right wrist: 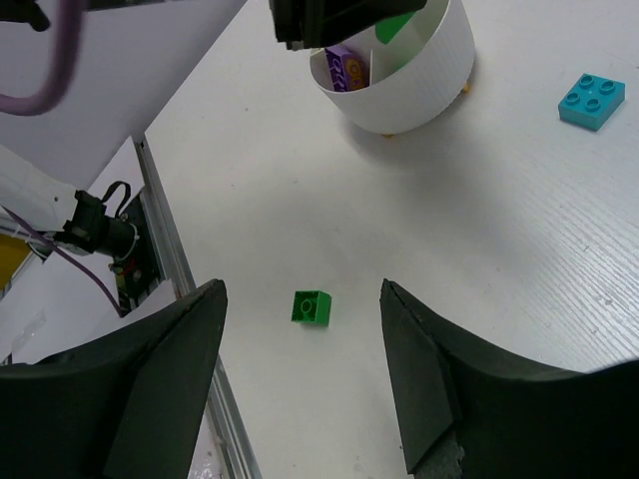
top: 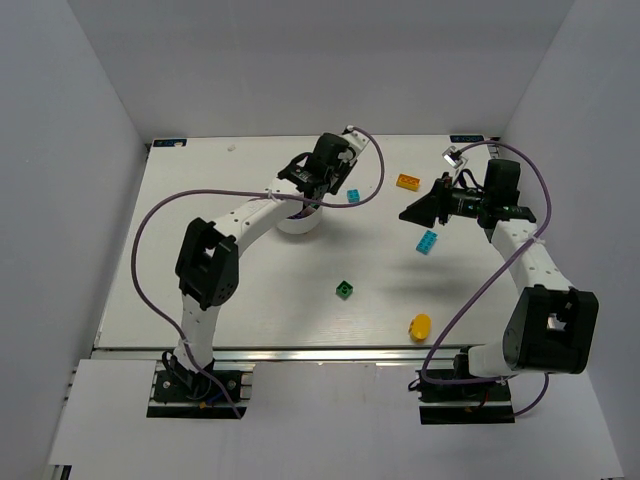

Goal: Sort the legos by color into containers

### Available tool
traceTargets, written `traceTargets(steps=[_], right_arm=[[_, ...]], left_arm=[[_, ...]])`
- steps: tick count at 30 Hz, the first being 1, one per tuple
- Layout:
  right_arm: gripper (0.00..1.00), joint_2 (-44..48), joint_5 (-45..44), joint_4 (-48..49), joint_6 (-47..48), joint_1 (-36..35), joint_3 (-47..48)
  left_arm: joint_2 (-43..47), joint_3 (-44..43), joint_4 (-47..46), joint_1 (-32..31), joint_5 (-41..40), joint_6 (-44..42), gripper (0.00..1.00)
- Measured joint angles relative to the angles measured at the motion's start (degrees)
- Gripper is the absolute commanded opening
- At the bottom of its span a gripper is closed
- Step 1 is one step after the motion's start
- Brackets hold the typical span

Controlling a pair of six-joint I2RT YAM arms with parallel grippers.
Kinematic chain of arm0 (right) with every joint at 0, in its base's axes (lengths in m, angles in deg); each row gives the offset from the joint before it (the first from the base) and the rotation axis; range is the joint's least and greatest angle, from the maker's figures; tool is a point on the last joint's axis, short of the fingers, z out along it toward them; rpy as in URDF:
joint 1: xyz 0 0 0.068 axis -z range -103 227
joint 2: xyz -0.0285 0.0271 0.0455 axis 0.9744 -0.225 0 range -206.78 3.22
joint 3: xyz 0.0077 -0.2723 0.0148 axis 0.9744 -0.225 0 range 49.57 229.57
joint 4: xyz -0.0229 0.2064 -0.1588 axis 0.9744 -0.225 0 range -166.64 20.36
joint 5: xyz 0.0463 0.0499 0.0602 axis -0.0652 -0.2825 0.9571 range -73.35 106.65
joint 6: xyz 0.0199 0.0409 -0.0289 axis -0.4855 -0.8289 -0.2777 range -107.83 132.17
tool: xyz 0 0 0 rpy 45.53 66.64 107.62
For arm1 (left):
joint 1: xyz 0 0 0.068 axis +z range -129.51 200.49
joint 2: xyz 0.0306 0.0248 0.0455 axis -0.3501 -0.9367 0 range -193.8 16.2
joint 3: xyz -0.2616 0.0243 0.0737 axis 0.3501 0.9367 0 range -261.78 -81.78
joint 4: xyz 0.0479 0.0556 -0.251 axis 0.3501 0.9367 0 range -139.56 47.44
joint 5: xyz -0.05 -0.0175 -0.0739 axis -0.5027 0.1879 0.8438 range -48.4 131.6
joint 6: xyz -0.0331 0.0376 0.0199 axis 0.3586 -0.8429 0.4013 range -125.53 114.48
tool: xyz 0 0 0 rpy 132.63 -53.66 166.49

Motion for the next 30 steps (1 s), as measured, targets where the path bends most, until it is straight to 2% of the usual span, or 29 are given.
traceTargets(steps=[7,14,17,18,20,22,23,26,30], right_arm=[[0.68,-0.7,0.0,0.0,0.8,0.0,0.0],[0.68,-1.2,0.0,-0.3,1.2,0.0,0.0],[0.69,-1.2,0.0,-0.4,1.2,0.0,0.0],[0.68,-1.2,0.0,-0.5,1.2,0.0,0.0],[0.69,-1.2,0.0,-0.5,1.2,0.0,0.0],[0.69,-1.2,0.0,-0.5,1.2,0.0,0.0],[0.69,-1.2,0.0,-0.5,1.2,0.0,0.0],[0.71,-1.2,0.0,-0.5,1.2,0.0,0.0],[0.75,-1.6,0.1,-2.0,2.7,-0.1,0.3]], left_arm=[[-4.5,-0.1,0.1,1.5,-1.4,-0.1,0.0],[-5.4,-0.6,0.4,2.1,-2.1,0.3,0.0],[-5.4,-0.4,0.3,2.5,-2.3,0.5,0.06],[-5.4,-0.3,0.3,2.5,-2.4,0.6,0.08],[-5.4,0.1,0.1,2.6,-2.4,0.8,0.23],[-5.4,0.4,0.0,2.6,-2.3,1.0,0.29],[-5.4,0.4,0.0,2.7,-2.3,1.2,0.4],[-5.4,0.4,0.0,2.9,-2.3,1.3,0.57],[-5.4,0.4,0.0,3.1,-2.3,1.7,0.64]])
